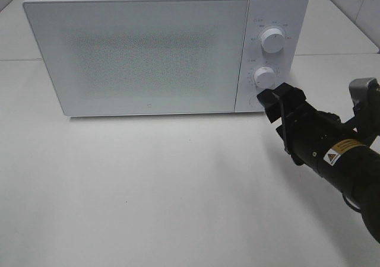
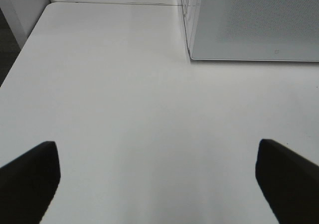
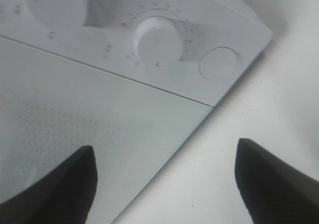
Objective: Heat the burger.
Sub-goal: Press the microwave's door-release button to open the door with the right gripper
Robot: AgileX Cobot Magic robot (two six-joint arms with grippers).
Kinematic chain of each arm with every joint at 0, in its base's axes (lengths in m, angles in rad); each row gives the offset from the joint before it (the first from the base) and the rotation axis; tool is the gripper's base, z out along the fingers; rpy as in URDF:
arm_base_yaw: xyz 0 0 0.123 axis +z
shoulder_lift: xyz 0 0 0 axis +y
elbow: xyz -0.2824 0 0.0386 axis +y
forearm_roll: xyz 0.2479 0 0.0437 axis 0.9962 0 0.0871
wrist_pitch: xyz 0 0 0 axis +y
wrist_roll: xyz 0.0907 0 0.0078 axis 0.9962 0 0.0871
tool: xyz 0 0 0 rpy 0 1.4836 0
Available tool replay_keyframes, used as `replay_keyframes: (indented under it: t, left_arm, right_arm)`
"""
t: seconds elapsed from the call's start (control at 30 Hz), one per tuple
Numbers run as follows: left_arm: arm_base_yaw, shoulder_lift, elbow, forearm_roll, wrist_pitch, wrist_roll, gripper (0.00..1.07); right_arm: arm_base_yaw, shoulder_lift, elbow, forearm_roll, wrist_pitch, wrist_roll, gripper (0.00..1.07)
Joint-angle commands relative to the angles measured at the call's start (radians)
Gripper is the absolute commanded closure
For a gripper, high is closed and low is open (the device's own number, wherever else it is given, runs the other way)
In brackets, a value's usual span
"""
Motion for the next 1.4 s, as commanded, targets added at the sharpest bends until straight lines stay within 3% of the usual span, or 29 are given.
replay_keyframes:
  t: [0.03, 0.43, 0.53, 0.6, 0.7, 0.83, 1.1, 1.23, 1.4]
  left_arm:
    - [0.003, -0.011, 0.001, -0.008, -0.012, -0.002, 0.07]
    - [0.003, -0.011, 0.001, -0.008, -0.012, -0.002, 0.07]
    - [0.003, -0.011, 0.001, -0.008, -0.012, -0.002, 0.07]
    - [0.003, -0.011, 0.001, -0.008, -0.012, -0.002, 0.07]
    - [0.003, -0.011, 0.001, -0.008, -0.012, -0.002, 0.07]
    - [0.003, -0.011, 0.001, -0.008, -0.012, -0.002, 0.07]
    - [0.003, -0.011, 0.001, -0.008, -0.012, -0.002, 0.07]
    - [0.003, -0.011, 0.001, -0.008, -0.012, -0.002, 0.07]
    - [0.003, -0.011, 0.001, -0.008, -0.012, -0.002, 0.07]
  right_arm:
    - [-0.003, -0.096, 0.0, -0.036, -0.055, -0.191, 0.37]
    - [-0.003, -0.309, -0.001, 0.062, 0.334, -0.771, 0.37]
    - [-0.003, -0.319, -0.001, 0.07, 0.353, -0.813, 0.37]
    - [-0.003, -0.363, -0.026, 0.072, 0.486, -0.964, 0.37]
    - [-0.003, -0.372, -0.042, 0.072, 0.543, -1.009, 0.37]
    - [-0.003, -0.399, -0.122, 0.089, 0.788, -1.175, 0.37]
    - [-0.072, -0.411, -0.248, 0.039, 1.167, -1.203, 0.37]
    - [-0.107, -0.411, -0.345, -0.072, 1.468, -1.174, 0.37]
    - [-0.109, -0.411, -0.398, -0.196, 1.628, -1.065, 0.37]
